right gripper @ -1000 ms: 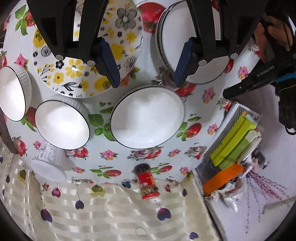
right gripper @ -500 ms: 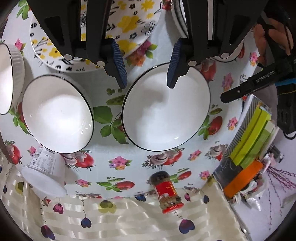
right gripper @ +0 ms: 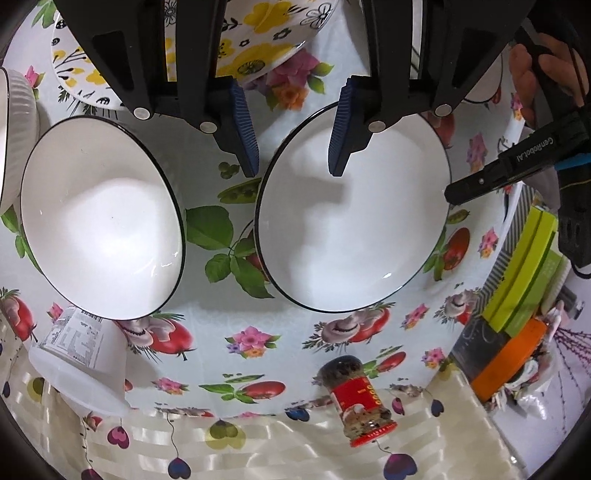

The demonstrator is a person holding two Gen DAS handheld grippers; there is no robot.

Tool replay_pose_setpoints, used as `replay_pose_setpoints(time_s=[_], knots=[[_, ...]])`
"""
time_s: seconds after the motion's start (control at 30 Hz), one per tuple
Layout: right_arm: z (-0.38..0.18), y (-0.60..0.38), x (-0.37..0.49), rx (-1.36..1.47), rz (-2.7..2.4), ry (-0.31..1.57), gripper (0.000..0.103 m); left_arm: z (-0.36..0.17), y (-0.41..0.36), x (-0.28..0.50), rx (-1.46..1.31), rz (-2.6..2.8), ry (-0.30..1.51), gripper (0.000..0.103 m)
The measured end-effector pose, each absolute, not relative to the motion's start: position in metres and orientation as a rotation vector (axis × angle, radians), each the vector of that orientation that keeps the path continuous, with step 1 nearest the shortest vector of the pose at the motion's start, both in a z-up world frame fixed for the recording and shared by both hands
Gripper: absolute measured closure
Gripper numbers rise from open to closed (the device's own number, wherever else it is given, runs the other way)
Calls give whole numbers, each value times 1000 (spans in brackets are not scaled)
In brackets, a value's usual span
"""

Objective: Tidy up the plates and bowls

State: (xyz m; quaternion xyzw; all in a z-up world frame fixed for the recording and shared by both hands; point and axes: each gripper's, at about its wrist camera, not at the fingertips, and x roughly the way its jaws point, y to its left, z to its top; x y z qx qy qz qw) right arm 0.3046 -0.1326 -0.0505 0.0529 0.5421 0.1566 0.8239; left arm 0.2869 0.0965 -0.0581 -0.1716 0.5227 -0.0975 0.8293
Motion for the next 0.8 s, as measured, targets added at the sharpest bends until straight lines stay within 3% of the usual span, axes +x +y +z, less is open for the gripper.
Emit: replay_pose_setpoints(time_s=[0.2, 0.8], knots=[[-56, -132, 310, 92, 307, 1161, 79, -60, 97, 291, -357, -211, 1106, 93], [-59, -129, 317, 84, 276, 1168, 79, -62, 100, 301, -397, -203, 1124, 93]])
